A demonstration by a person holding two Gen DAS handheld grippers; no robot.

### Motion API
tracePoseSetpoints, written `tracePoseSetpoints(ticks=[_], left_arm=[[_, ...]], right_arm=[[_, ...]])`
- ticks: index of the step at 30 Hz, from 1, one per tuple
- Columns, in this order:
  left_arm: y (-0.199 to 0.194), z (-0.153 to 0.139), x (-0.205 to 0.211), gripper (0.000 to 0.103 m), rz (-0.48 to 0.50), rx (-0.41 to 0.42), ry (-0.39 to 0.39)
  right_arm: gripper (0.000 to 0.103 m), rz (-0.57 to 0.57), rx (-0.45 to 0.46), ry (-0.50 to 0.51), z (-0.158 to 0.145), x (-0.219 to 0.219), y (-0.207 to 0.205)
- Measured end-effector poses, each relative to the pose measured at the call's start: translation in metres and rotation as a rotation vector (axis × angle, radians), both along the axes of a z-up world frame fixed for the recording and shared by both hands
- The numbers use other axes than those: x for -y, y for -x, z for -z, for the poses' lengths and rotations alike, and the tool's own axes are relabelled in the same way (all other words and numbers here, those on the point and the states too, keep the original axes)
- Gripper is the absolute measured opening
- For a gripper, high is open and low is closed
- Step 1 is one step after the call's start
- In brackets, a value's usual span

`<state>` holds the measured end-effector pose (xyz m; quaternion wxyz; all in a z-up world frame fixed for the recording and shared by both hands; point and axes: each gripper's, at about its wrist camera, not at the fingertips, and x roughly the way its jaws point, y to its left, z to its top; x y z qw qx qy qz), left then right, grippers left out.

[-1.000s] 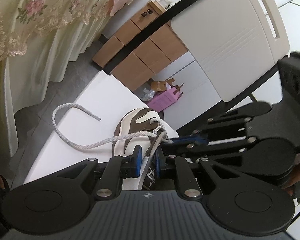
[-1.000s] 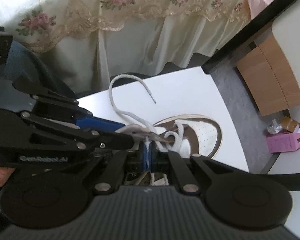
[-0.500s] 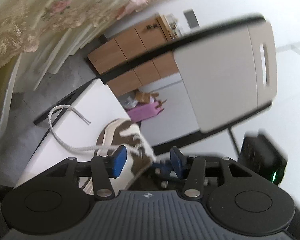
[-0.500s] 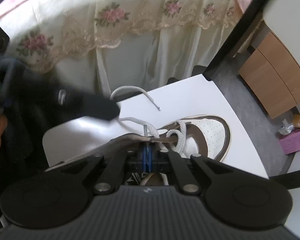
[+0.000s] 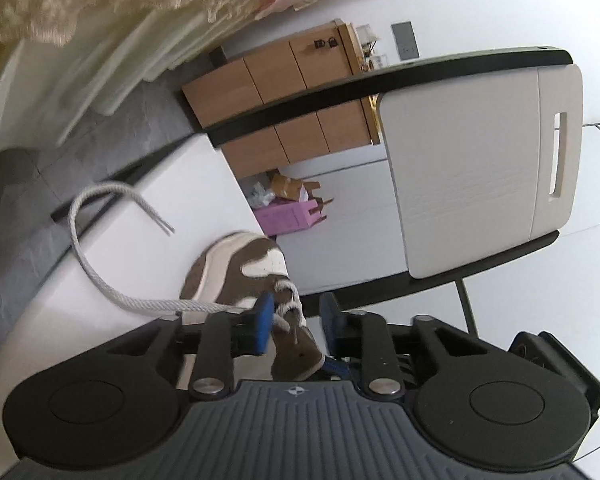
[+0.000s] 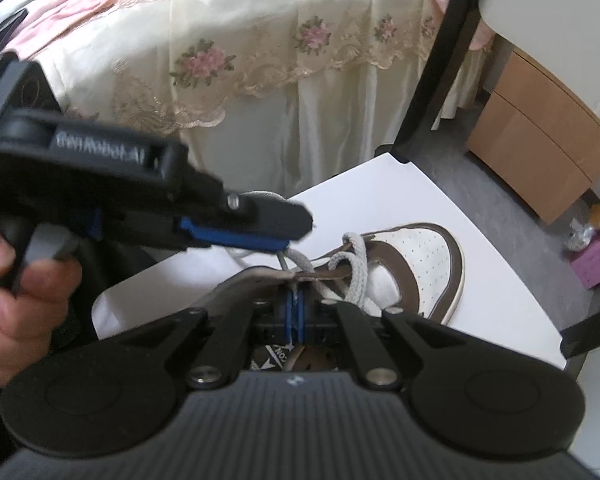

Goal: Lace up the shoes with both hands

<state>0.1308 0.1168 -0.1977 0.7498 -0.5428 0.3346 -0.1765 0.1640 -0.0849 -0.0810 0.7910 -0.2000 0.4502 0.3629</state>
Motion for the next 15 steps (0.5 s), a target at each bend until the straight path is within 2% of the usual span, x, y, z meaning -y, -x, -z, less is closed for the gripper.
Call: tracePoseSetpoints(ticks=[4, 9, 13, 15], left_arm=[[-0.001, 0.006, 0.002, 0.024, 0.002, -0.025, 0.008], [0.001, 0.005, 0.004, 0.003, -0.008, -0.024, 0.002], [0.009, -0.005, 0.008, 0.002, -0.03, 0.015, -0.05], [0.01, -0.003, 0.008, 0.002, -0.028, 0.004, -0.041]], right_arm=[[0.004, 0.024, -0.011, -0.01, 0.001, -0.001, -0.001], [0.004, 0.042, -0.018, -0.005, 0.001, -0.001, 0.0], [0.006, -0.04, 0.063, 0.065, -0.012, -0.007, 0.015], [0.029, -0.091, 0.091, 0.093, -0.019, -0.007, 0.025]])
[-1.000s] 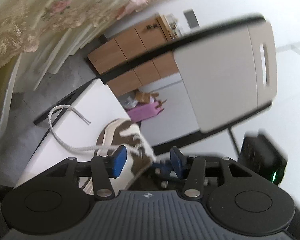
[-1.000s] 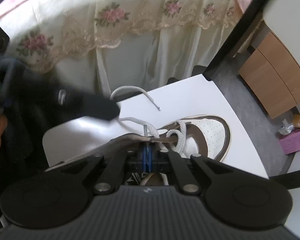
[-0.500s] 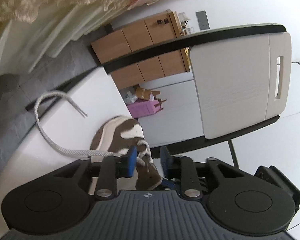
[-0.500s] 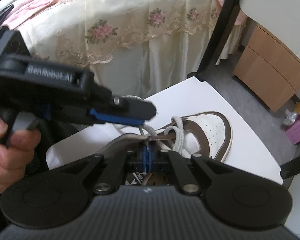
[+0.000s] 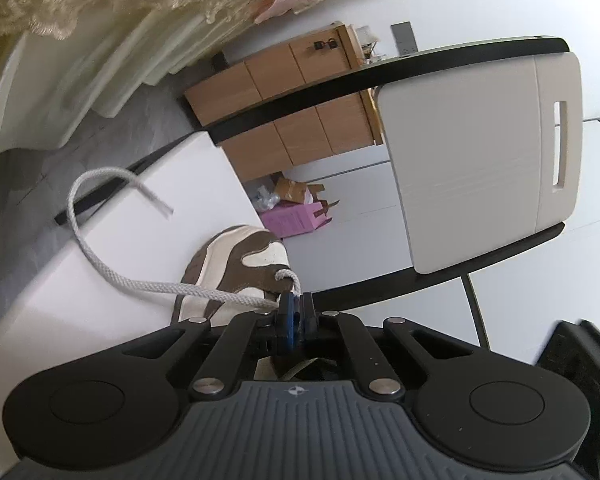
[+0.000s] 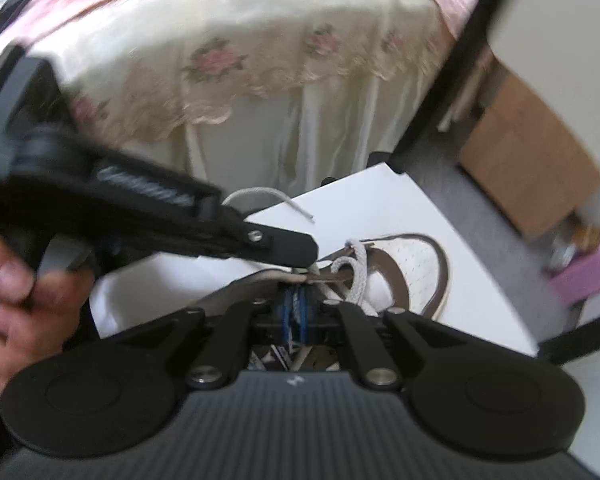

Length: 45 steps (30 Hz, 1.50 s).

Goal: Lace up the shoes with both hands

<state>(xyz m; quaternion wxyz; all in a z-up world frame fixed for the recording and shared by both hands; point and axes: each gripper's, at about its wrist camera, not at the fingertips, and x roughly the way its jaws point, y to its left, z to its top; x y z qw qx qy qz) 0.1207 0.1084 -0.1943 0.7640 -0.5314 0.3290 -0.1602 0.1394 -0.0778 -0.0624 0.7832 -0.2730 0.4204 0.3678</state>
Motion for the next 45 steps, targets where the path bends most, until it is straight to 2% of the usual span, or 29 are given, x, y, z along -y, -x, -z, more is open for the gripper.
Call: tracePoseSetpoints(ticks=[1, 2, 6, 9, 15, 18, 26, 29, 33, 37, 40, 41, 42, 44, 45], left_arm=[[0.0, 0.001, -0.001, 0.002, -0.001, -0.008, 0.008], [-0.001, 0.002, -0.001, 0.002, 0.0, -0.013, 0.013], [-0.003, 0.0, 0.001, 0.002, 0.012, -0.019, -0.006], [-0.005, -0.008, 0.002, 0.002, 0.024, -0.002, -0.066], [-0.005, -0.013, 0.002, 0.002, 0.023, 0.001, -0.089], [-0.003, -0.02, 0.002, 0.002, 0.011, 0.018, -0.135], [0.013, -0.05, -0.041, 0.002, -0.144, 0.099, -0.149], [0.016, -0.052, -0.051, 0.002, -0.149, 0.104, -0.128], [0.019, -0.053, -0.043, 0.003, -0.142, 0.126, -0.133], [0.021, -0.052, -0.038, 0.003, -0.141, 0.115, -0.142], [0.02, -0.043, -0.037, 0.004, -0.137, 0.071, -0.108], [0.02, -0.041, -0.037, 0.01, -0.135, 0.057, -0.107], [0.02, -0.04, -0.036, 0.03, -0.133, 0.045, -0.114], [0.021, -0.039, -0.033, 0.053, -0.128, 0.033, -0.136], [0.022, -0.039, -0.031, 0.055, -0.121, 0.041, -0.15]], right_arm=[[0.05, -0.019, 0.009, -0.001, -0.005, 0.001, 0.003], [0.053, -0.035, 0.021, -0.003, -0.009, 0.002, 0.006], [0.057, -0.058, 0.014, -0.015, -0.023, -0.003, 0.004], [0.057, -0.09, 0.034, 0.06, -0.016, -0.016, -0.001], [0.056, -0.092, 0.002, 0.088, -0.002, -0.027, -0.01], [0.056, -0.057, -0.016, 0.105, 0.005, -0.028, -0.013], [0.057, 0.018, -0.01, 0.095, 0.011, -0.023, -0.01], [0.057, 0.065, -0.021, 0.019, 0.005, -0.015, -0.006], [0.057, 0.202, -0.079, -0.185, -0.008, 0.012, 0.005], [0.058, 0.415, -0.033, -0.366, -0.016, 0.051, 0.033], [0.058, 0.579, 0.023, -0.438, -0.009, 0.074, 0.059], [0.058, 0.64, 0.03, -0.465, -0.004, 0.081, 0.067], [0.058, 0.699, 0.017, -0.5, 0.003, 0.087, 0.071], [0.058, 0.789, -0.022, -0.57, 0.018, 0.096, 0.076], [0.058, 0.818, -0.029, -0.605, 0.024, 0.097, 0.077]])
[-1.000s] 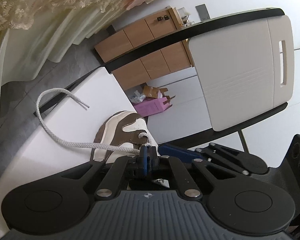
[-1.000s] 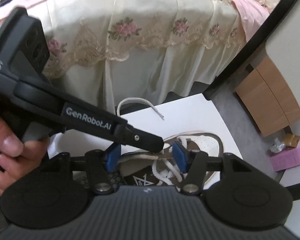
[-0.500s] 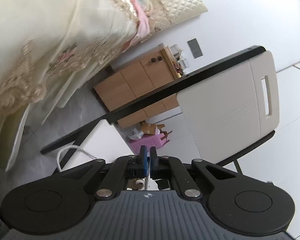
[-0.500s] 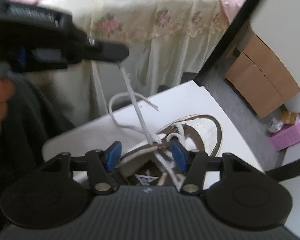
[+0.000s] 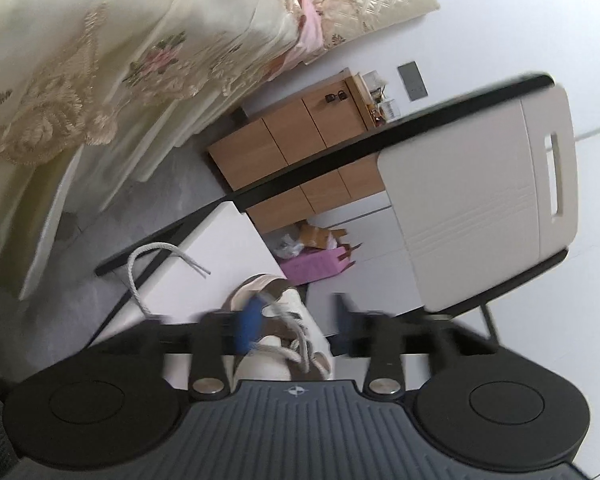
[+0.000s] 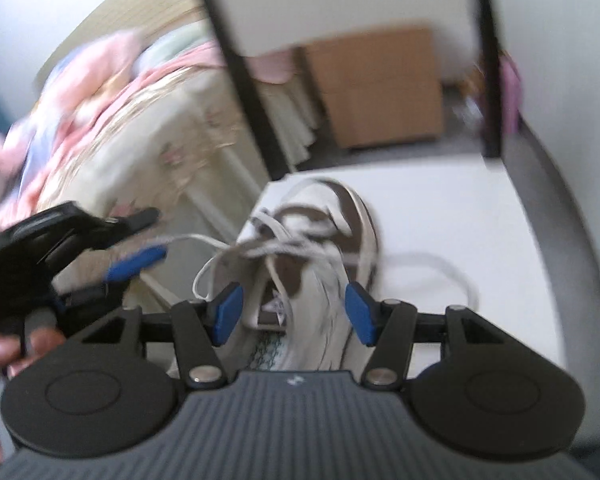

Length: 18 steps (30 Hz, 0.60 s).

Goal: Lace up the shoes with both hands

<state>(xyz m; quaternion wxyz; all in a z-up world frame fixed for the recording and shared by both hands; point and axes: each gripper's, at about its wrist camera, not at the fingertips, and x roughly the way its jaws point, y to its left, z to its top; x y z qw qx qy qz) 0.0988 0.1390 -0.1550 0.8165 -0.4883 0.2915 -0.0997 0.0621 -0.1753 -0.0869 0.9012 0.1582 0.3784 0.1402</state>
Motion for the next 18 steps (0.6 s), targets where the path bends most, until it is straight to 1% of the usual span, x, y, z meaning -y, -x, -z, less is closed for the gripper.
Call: tracePoseSetpoints(ticks=[4, 6, 7, 9, 10, 12, 13, 14, 16, 18], left_arm=[[0.007, 0.001, 0.004, 0.062, 0.04, -0.024, -0.015], [0.013, 0.001, 0.006, 0.066, 0.048, -0.023, -0.014], [0.016, 0.001, 0.008, 0.067, 0.05, -0.022, -0.016], [0.021, 0.003, 0.013, 0.067, 0.044, -0.04, -0.002], [0.023, 0.004, 0.015, 0.067, 0.04, -0.051, 0.007], [0.027, 0.007, 0.019, 0.067, 0.029, -0.073, 0.026], [0.027, 0.009, 0.021, 0.067, 0.013, -0.085, 0.041], [0.028, 0.011, 0.022, 0.067, -0.006, -0.096, 0.064], [0.029, 0.015, 0.025, 0.067, -0.053, -0.114, 0.127], [0.027, 0.021, 0.031, 0.067, -0.092, -0.125, 0.192]], right_arm=[[0.058, 0.093, -0.006, -0.132, 0.025, 0.004, 0.001], [0.057, 0.117, 0.004, -0.17, 0.031, 0.002, -0.001], [0.057, 0.131, 0.018, -0.176, 0.033, 0.001, -0.002], [0.048, 0.166, 0.041, -0.166, 0.04, -0.003, -0.005], [0.043, 0.184, 0.054, -0.144, 0.043, -0.006, -0.006], [0.039, 0.188, 0.109, -0.097, 0.046, -0.011, -0.006], [0.032, 0.195, 0.132, -0.076, 0.046, -0.012, -0.004], [0.022, 0.206, 0.154, -0.059, 0.045, -0.012, -0.002], [0.018, 0.238, 0.177, -0.03, 0.044, -0.012, 0.0], [0.017, 0.275, 0.188, -0.014, 0.045, -0.008, 0.0]])
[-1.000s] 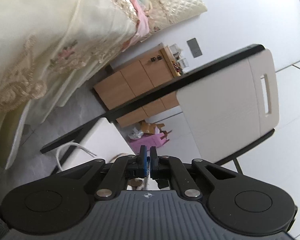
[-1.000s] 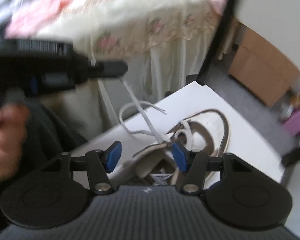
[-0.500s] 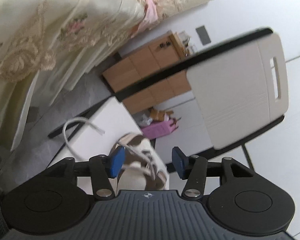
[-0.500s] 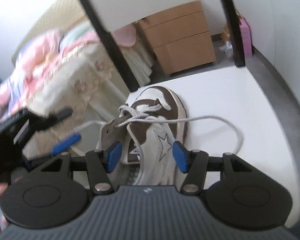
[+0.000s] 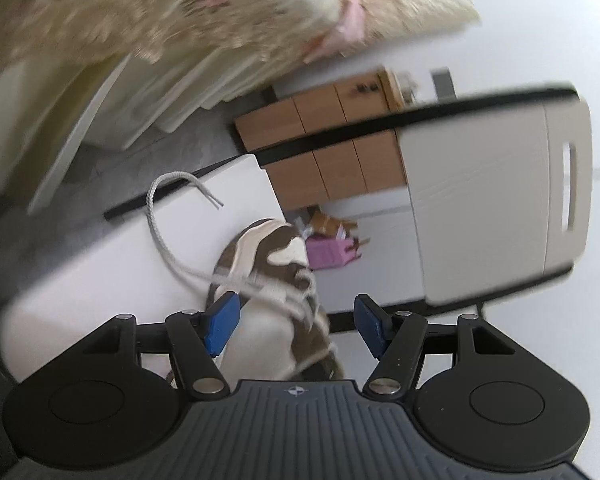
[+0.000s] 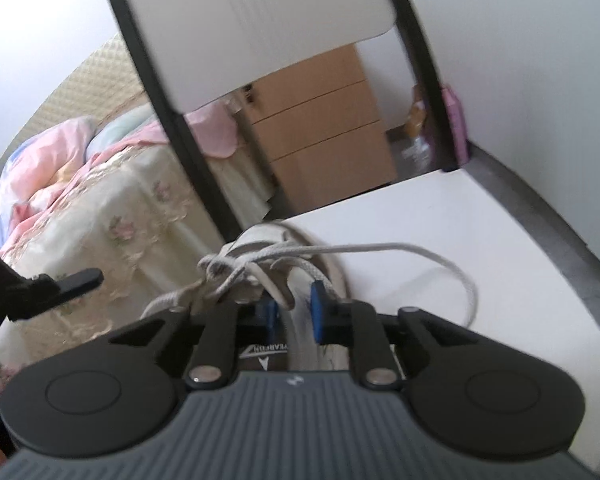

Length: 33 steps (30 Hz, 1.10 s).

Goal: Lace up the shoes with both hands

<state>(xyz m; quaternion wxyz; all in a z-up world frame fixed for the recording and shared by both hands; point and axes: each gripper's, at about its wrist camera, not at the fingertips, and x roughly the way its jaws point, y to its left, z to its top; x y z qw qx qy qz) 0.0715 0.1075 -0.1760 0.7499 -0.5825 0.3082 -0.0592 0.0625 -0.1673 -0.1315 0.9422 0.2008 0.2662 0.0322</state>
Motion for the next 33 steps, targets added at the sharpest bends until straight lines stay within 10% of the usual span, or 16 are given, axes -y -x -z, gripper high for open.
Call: tracePoseSetpoints(ticks=[9, 19, 25, 29, 30, 33], left_arm=[[-0.02, 0.008, 0.056, 0.066, 0.005, -0.025, 0.057], [-0.048, 0.017, 0.086, 0.062, 0.017, -0.068, 0.049], [-0.065, 0.021, 0.095, 0.048, 0.064, -0.046, 0.039], [-0.072, 0.028, 0.102, 0.024, 0.075, -0.08, 0.019], [-0.073, 0.028, 0.101, 0.004, 0.07, -0.073, 0.019], [-0.068, 0.021, 0.1, 0.002, 0.066, -0.016, -0.009]], right_arm=[[0.016, 0.238, -0.009, -0.059, 0.005, 0.053, 0.002], [0.017, 0.166, -0.016, -0.081, 0.007, 0.067, -0.002], [0.019, 0.135, -0.018, -0.085, 0.007, 0.068, -0.003], [0.019, 0.131, -0.011, -0.087, 0.006, 0.069, -0.001], [0.019, 0.133, -0.011, -0.092, 0.006, 0.07, -0.001], [0.015, 0.153, 0.0, -0.091, 0.006, 0.071, 0.002]])
